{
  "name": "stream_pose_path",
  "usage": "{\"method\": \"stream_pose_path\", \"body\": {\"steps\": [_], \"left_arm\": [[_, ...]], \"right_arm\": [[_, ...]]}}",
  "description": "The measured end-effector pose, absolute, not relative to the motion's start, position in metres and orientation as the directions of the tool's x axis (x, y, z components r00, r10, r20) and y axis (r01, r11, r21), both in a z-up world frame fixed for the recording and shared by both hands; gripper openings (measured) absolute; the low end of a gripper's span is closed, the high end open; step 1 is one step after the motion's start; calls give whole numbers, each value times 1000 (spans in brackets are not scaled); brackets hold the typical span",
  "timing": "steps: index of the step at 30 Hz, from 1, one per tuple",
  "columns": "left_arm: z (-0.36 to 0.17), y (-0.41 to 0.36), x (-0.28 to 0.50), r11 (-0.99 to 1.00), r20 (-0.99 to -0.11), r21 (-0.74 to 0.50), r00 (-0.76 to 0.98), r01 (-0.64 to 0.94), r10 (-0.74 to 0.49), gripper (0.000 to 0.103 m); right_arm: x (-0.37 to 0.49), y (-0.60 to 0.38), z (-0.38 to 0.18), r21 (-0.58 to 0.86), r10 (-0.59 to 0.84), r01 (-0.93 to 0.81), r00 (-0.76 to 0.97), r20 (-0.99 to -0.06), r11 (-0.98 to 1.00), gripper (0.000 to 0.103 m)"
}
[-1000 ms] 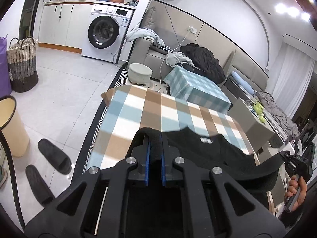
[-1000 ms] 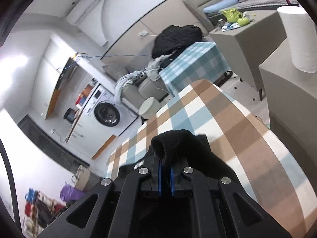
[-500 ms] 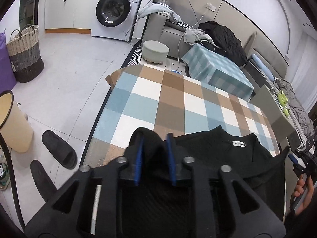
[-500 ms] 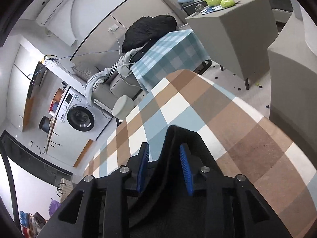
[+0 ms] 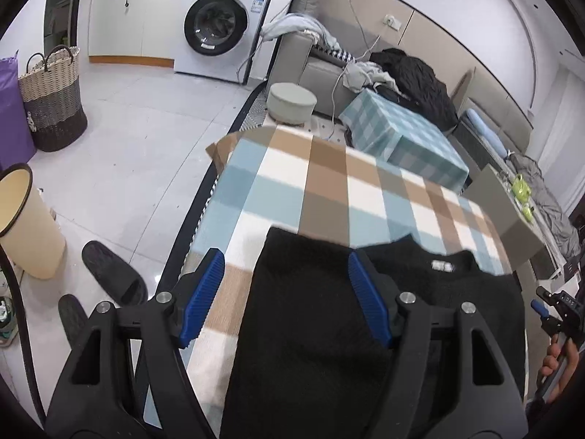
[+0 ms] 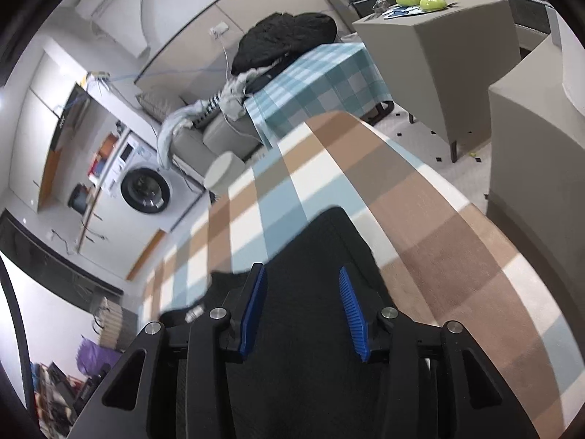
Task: Fold small clothes
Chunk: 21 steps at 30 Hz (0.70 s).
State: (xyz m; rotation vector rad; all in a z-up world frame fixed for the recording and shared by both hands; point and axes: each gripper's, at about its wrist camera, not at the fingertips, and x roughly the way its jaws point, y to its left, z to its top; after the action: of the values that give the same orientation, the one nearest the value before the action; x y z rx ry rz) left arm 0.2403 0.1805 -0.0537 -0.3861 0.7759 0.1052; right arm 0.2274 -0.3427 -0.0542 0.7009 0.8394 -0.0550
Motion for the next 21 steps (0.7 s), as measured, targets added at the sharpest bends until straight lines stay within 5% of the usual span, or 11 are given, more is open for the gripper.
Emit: {"method": "stream_pose_path", "body": {"steps": [8, 15, 18, 21], "left_arm": [[-78, 172, 209, 931, -747, -281, 663, -234, -59, 67], [-86, 159, 201, 943, -765, -258, 641, -211, -66, 67], [-85, 157, 201, 950, -768, -240, 638, -199, -60, 67], [-83, 157, 199, 951, -764, -234, 643, -202, -52, 67]], "right_arm": [[201, -340, -67, 360, 135, 268, 606, -784, 894, 44], [225, -334, -84, 336, 114, 276, 596, -795, 901, 44], [234, -326, -84, 247, 33, 278, 600, -799, 928, 9], [220, -324, -66, 270, 40, 218, 705, -708, 938, 4]]}}
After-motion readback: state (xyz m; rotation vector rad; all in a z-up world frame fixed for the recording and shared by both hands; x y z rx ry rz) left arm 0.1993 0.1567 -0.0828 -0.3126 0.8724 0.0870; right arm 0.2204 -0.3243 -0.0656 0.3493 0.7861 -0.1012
